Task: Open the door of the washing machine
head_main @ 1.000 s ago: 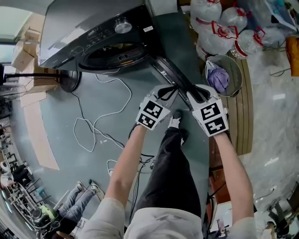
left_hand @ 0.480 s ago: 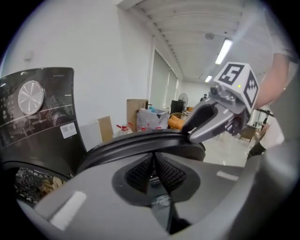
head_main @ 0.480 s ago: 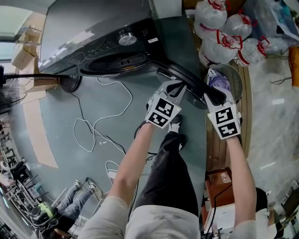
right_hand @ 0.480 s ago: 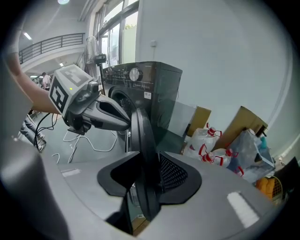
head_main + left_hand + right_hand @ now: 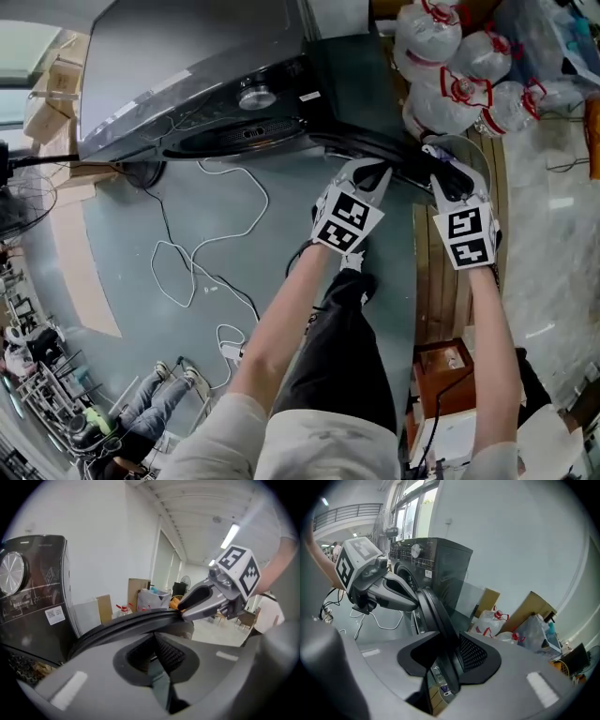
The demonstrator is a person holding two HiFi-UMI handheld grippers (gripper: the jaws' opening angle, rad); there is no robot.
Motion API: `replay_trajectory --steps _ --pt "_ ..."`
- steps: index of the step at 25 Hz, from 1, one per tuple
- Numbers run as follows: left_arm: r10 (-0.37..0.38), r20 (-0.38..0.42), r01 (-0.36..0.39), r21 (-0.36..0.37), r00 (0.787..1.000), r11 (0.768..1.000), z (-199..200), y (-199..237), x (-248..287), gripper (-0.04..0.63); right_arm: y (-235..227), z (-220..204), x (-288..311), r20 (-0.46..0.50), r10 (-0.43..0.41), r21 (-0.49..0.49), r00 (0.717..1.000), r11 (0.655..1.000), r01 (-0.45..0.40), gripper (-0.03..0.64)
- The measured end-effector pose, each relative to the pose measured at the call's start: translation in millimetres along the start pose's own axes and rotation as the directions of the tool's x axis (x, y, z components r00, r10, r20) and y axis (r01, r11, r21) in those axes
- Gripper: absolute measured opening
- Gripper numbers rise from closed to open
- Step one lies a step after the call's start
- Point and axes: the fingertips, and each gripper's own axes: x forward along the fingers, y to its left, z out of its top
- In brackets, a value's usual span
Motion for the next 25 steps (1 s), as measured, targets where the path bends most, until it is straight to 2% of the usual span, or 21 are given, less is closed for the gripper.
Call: replay_trajectory --steps 6,12,17,25 --pt "0.016 -0.003 -0.016 -0.021 1.000 1.000 11 7 12 0.058 -19 7 7 0.013 -0.043 0.026 0.999 0.999 0.043 0.114" --pt "0.019 -0.006 -0.019 -0.035 1.000 0.999 13 8 15 0.057 -23 7 10 0.012 -0.052 0.042 0.999 0.998 0.051 0.113" --pt "0.021 -0.013 -0.022 -0.045 1.000 0.999 9 6 13 0.057 -15 5 4 0.003 -0.049 0.046 0.999 0.998 0.049 0.114" --pt "0.042 -0.015 -0.044 -0.077 0.999 0.996 7 9 10 0.058 8 5 -14 0.029 -0.034 0.105 0.999 0.994 0.031 0.114"
